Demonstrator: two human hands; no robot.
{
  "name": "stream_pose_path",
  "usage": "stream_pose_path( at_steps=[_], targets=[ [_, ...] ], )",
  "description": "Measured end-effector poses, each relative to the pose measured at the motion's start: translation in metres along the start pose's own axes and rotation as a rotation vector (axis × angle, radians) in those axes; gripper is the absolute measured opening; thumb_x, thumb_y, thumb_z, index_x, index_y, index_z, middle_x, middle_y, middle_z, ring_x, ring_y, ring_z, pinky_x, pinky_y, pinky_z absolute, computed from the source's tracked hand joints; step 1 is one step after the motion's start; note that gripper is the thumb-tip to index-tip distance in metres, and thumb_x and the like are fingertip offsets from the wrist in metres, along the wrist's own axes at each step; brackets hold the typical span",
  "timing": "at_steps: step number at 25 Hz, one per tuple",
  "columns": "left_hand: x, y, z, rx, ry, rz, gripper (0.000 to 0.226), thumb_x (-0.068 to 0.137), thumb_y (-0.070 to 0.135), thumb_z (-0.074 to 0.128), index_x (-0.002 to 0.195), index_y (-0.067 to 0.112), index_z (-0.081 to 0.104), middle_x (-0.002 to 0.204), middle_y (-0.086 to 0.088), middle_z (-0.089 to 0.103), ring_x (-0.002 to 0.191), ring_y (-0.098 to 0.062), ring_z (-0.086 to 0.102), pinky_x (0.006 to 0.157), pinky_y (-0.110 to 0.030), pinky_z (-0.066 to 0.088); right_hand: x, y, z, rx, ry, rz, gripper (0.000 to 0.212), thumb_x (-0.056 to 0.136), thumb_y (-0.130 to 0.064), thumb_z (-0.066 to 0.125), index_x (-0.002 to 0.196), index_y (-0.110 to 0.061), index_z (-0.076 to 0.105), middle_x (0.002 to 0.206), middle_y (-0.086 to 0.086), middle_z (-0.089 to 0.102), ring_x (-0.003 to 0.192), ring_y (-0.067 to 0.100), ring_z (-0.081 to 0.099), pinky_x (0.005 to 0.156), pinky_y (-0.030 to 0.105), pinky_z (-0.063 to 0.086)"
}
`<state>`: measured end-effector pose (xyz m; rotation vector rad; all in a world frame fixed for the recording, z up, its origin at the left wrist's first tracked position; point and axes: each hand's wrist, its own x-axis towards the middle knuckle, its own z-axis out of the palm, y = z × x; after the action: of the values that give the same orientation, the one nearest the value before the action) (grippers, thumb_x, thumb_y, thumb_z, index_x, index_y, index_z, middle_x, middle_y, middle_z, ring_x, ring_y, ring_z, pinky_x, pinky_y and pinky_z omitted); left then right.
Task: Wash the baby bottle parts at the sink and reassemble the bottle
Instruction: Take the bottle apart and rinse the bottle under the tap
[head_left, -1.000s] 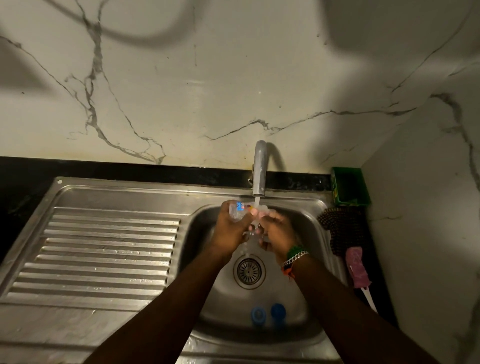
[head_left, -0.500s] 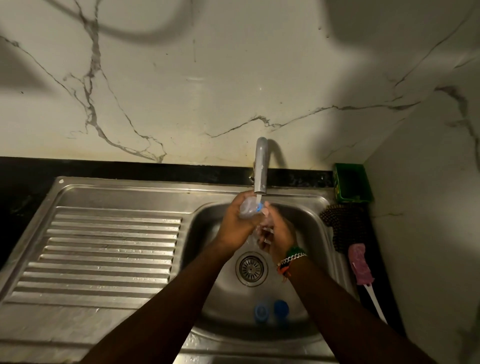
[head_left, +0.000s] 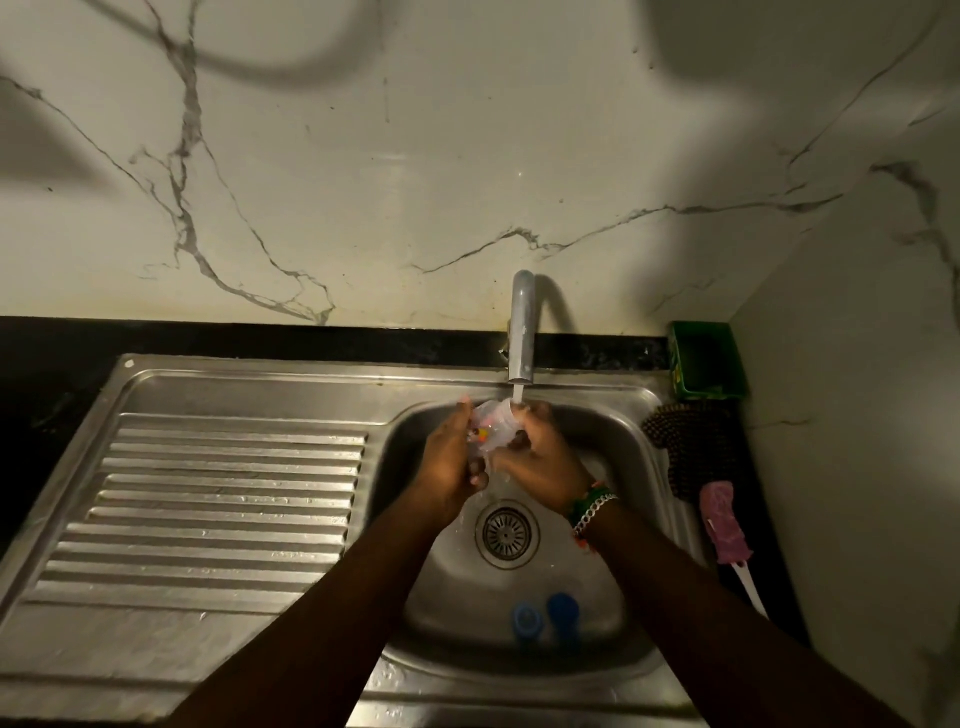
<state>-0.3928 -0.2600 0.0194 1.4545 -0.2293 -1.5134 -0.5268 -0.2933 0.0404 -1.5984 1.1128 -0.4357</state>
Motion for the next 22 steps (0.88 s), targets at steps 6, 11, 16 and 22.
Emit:
stream_pose_path(
  at_steps=[6, 11, 16, 22],
  targets=[
    [0.012, -0.006, 0.004, -0.110, -0.065, -0.158, 0.057, 0.100, 0.056, 0.050, 0.119, 0.005, 0.064, 0.072, -0.008, 0.060, 0.044, -0.008, 0.042, 0.038, -0.020, 0.037, -0.002, 0.014, -0.021, -0.459, 0.123, -0.151, 0.052, 0.082, -0.018, 0.073, 0.129, -0.031, 0.057, 0.146, 0.002, 0.034, 0.132, 0.027, 0.044, 0.107, 0.041, 0.048],
    [0.016, -0.005, 0.014, -0.148, -0.055, -0.151, 0.057, 0.102, 0.056, 0.046, 0.122, 0.004, 0.060, 0.073, -0.008, 0.060, 0.044, -0.008, 0.041, 0.038, -0.019, 0.037, -0.003, 0.008, -0.034, -0.469, 0.158, -0.161, 0.042, 0.079, -0.014, 0.074, 0.118, -0.028, 0.066, 0.144, 0.006, 0.040, 0.131, 0.030, 0.044, 0.108, 0.045, 0.044],
    [0.014, -0.003, 0.017, -0.163, -0.060, -0.157, 0.051, 0.104, 0.053, 0.043, 0.111, 0.006, 0.062, 0.070, -0.008, 0.058, 0.042, -0.008, 0.039, 0.037, -0.017, 0.035, 0.004, 0.010, -0.033, -0.366, 0.287, -0.200, 0.014, 0.087, -0.020, 0.072, 0.100, -0.019, 0.076, 0.124, 0.006, 0.055, 0.121, 0.025, 0.053, 0.102, 0.045, 0.047],
    [0.014, -0.001, 0.011, -0.220, -0.122, -0.169, 0.052, 0.106, 0.053, 0.036, 0.114, 0.006, 0.058, 0.067, -0.004, 0.052, 0.040, -0.005, 0.036, 0.035, -0.017, 0.033, 0.005, -0.002, -0.028, -0.532, 0.271, -0.163, 0.038, 0.087, -0.040, 0.068, 0.124, -0.032, 0.066, 0.148, 0.002, 0.034, 0.130, 0.026, 0.039, 0.093, 0.035, 0.046]
  ],
)
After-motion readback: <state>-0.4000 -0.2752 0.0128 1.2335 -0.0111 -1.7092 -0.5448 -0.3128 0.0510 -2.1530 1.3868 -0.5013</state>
